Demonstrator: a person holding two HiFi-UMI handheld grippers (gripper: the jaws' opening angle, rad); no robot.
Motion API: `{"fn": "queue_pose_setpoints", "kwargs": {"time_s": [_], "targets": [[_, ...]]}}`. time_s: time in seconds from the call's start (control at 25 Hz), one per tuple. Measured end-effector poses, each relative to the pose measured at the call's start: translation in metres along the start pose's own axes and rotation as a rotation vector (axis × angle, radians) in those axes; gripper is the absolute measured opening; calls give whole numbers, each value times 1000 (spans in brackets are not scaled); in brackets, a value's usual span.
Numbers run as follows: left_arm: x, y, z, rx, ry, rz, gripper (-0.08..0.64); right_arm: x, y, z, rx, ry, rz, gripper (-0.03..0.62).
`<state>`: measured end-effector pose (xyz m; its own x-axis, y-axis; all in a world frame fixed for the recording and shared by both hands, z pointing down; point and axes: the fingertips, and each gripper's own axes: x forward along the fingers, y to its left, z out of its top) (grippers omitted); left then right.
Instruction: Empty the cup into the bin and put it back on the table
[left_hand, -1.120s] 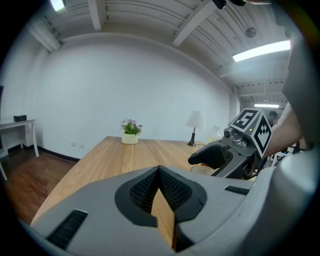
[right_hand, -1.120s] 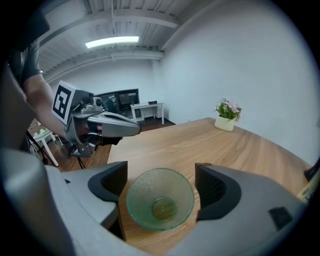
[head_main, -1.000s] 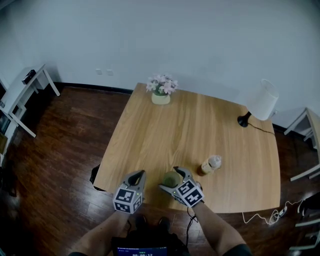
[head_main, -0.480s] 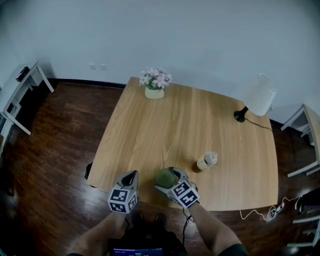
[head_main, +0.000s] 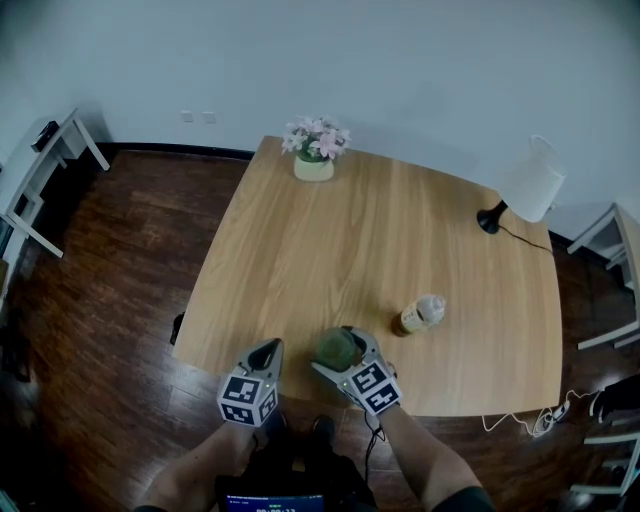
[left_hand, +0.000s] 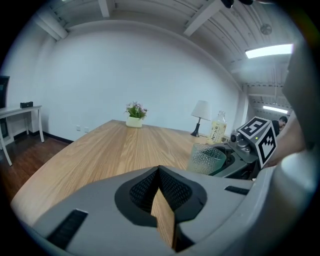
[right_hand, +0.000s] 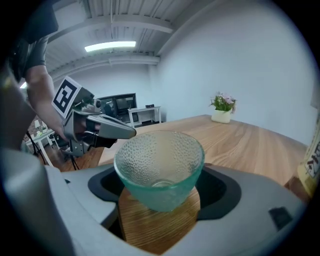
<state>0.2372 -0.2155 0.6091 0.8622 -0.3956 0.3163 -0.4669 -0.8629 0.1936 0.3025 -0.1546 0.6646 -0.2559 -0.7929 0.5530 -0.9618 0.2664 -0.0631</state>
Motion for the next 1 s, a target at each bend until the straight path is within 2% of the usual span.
{"fn": "queue_pose_setpoints", "kwargs": {"time_s": [0.24, 0.32, 0.6, 0.84, 1.0], "targets": [[-3, -2, -3, 6, 5, -11, -8, 6, -2, 5, 5, -28, -11, 431], [-4, -3, -4, 0, 2, -17, -8, 6, -5, 2, 10, -31, -23, 402], [-16, -5, 5, -13, -28, -26, -8, -4, -2, 13, 3, -76, -45, 394], [-26, -7, 30, -4, -73, -44, -8, -22, 4, 41, 0, -118, -49, 394], [-41, -7, 63, 6, -150, -35, -8, -36, 12, 63, -15, -136, -15, 393]]}}
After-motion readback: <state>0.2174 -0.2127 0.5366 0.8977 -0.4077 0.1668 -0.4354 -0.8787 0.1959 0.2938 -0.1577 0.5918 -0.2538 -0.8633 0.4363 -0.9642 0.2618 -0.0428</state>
